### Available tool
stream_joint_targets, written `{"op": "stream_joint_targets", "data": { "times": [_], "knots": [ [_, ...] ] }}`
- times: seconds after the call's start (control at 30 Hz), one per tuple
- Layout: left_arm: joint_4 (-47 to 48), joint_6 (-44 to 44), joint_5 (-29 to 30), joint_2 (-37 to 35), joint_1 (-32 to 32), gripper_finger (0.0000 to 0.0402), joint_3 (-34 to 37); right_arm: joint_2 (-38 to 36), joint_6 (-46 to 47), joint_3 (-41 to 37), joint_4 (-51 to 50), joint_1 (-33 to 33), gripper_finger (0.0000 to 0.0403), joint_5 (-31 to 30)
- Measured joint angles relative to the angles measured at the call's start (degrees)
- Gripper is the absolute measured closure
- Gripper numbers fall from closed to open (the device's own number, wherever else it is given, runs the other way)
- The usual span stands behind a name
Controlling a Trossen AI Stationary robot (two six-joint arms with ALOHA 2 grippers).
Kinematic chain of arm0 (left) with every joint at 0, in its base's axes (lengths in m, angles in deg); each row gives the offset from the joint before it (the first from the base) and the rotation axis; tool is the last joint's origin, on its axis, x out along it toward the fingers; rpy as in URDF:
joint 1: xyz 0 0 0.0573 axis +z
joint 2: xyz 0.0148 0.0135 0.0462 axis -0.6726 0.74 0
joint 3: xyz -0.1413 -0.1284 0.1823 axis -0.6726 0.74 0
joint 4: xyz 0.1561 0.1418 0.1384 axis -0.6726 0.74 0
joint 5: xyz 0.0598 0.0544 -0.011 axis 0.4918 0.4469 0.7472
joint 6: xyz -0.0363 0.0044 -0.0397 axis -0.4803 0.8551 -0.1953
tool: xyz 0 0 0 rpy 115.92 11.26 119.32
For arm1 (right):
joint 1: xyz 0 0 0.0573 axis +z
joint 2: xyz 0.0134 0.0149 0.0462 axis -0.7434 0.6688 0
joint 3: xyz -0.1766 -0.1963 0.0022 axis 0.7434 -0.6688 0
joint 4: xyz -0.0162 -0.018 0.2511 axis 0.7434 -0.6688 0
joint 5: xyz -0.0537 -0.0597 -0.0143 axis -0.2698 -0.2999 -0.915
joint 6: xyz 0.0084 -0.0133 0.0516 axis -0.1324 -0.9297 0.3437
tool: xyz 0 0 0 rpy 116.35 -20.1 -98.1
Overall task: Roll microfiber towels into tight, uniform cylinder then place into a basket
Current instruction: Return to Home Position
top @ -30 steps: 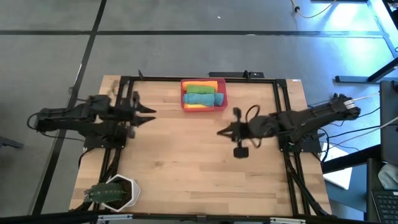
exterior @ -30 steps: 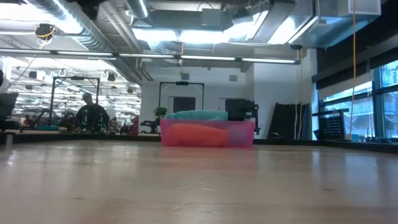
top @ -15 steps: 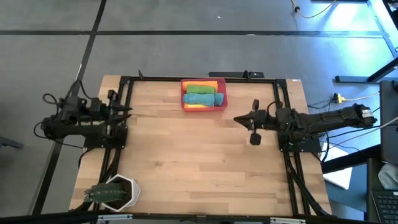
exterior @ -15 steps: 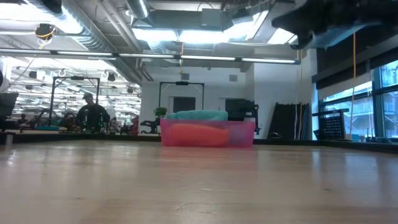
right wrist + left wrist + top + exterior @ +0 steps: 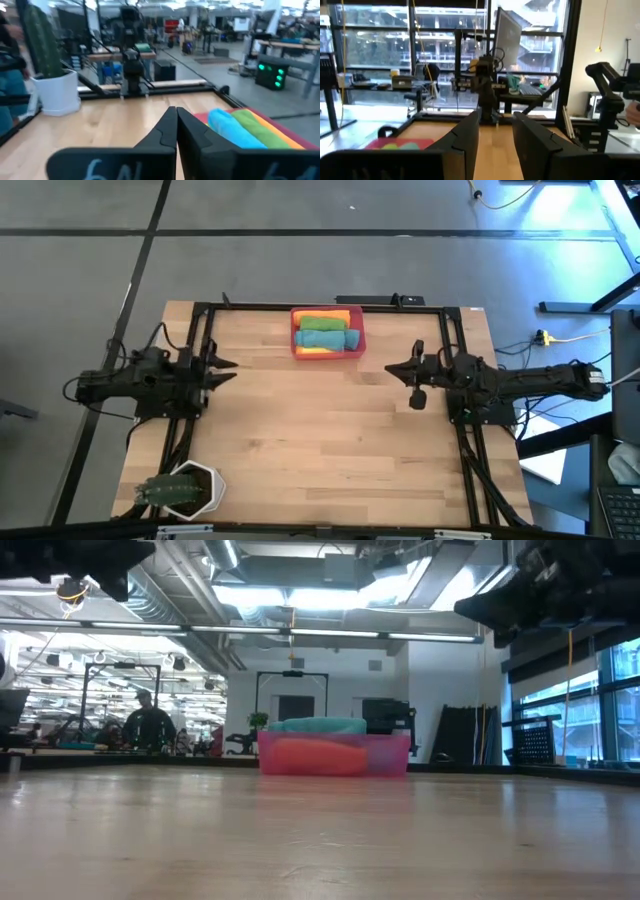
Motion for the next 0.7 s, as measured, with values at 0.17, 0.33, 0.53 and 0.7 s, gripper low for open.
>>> {"op": "stream_joint_targets", "data": {
  "times": [0.17, 0.33, 0.53, 0.7],
  "knots": [
    [-1.0, -3.6, -0.4, 0.0, 0.0, 0.0295, 4.3, -5.5, 0.9, -3.8, 2.0, -2.3, 0.0396, 3.9],
    [-2.3, -6.6, -1.6, 0.0, 0.0, 0.0295, 8.3, -10.4, 1.6, -9.1, 1.8, -3.5, 0.0397, 4.6],
    [-8.9, -7.7, -1.8, 0.0, -0.7, 0.0295, 13.4, -11.5, 1.8, -9.1, -2.2, -3.6, 0.0396, 6.0],
    [-10.1, -6.0, -1.1, 0.1, -1.2, 0.0295, 14.2, -11.3, 0.2, -9.1, -3.8, -3.6, 0.0393, 6.7]
  ]
}}
